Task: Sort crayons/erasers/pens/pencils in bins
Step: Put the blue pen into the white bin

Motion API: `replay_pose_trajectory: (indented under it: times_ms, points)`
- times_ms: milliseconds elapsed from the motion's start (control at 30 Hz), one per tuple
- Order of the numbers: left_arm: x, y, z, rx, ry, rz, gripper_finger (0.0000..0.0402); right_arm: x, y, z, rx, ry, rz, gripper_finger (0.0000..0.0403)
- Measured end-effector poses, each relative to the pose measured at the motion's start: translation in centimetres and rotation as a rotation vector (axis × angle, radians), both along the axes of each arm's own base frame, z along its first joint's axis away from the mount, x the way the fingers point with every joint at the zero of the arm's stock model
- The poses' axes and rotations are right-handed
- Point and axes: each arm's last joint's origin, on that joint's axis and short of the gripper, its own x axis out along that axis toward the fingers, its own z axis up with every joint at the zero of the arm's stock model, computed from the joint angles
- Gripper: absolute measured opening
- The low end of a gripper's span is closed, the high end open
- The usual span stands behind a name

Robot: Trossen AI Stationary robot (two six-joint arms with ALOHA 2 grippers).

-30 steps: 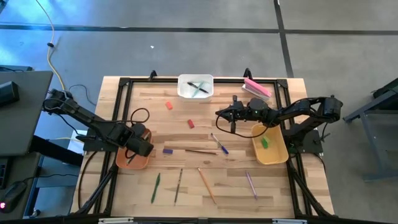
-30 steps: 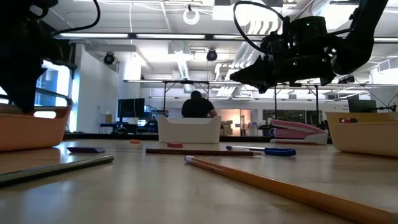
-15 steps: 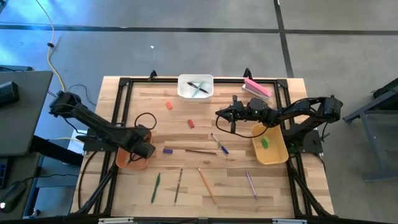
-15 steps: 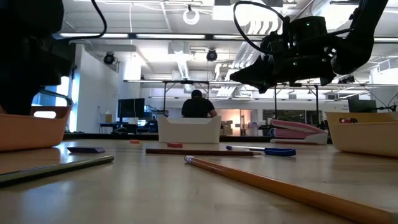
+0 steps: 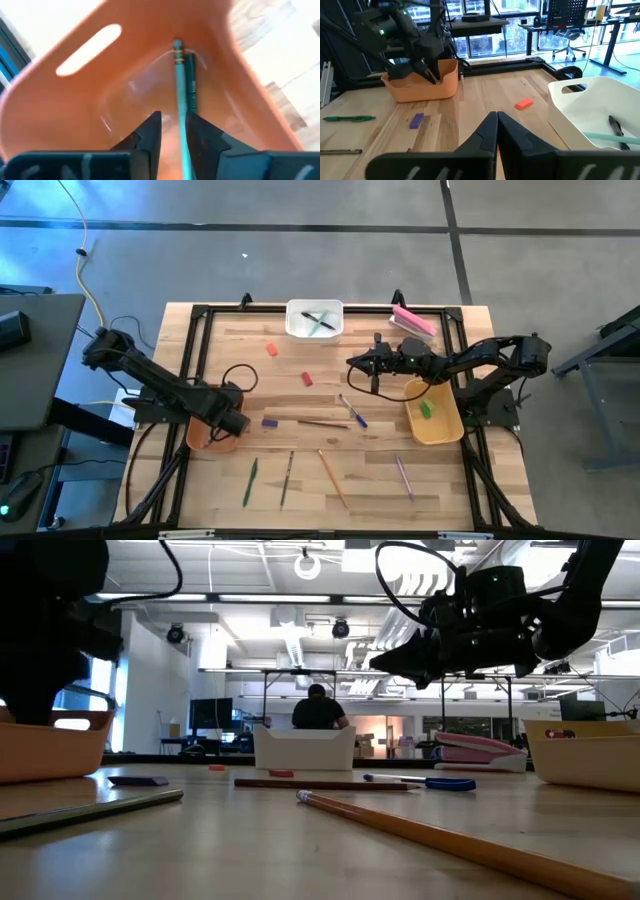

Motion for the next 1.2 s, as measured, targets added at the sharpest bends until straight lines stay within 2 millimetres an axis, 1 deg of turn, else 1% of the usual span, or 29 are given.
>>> replay_pose_trajectory:
  times_ms: [100,200,367,500,567,633,733,833,933,1067,1200]
  points:
    - [0.5,0.0,1.3,0.020,0.022,-0.136,0.0087,0.0,0.0,0.0,-0.008,0.005,0.001,0.0000]
    - [1.0,0.0,2.8,0.077,0.045,-0.247,0.0084,0.0,0.0,-0.1,-0.013,0.011,0.001,0.0000]
    - [2.3,0.1,5.5,0.173,-0.013,-0.406,0.0055,0.0,0.0,-0.1,-0.023,0.012,0.003,0.0000]
    - [3.6,0.4,6.8,0.204,-0.124,-0.532,0.0017,0.0,0.0,-0.1,-0.032,0.013,0.004,0.0000]
    - [4.8,0.5,7.2,0.203,-0.245,-0.620,0.0005,0.0,0.0,-0.1,-0.036,0.015,0.004,0.0000]
    - [5.8,0.8,7.4,0.207,-0.353,-0.700,0.0005,0.0,0.0,-0.1,-0.038,0.016,0.004,0.0000]
    - [7.8,1.5,7.8,0.211,-0.559,-0.804,0.0005,0.0,0.0,-0.2,-0.041,0.024,0.005,0.0000]
    - [9.3,2.5,7.6,0.226,-0.747,-0.890,0.0001,0.0,0.0,-0.3,-0.049,0.037,0.006,0.0000]
    - [10.2,3.9,6.9,0.256,-0.904,-0.943,0.0001,0.0,0.0,-0.3,-0.050,0.037,0.007,0.0000]
    - [10.6,6.1,6.0,0.361,-1.082,-0.974,0.0000,0.0,0.0,-0.4,-0.054,0.049,0.008,0.0000]
    - [9.8,7.8,5.6,0.465,-1.231,-0.958,0.0000,0.0,0.0,-0.5,-0.054,0.051,0.007,0.0000]
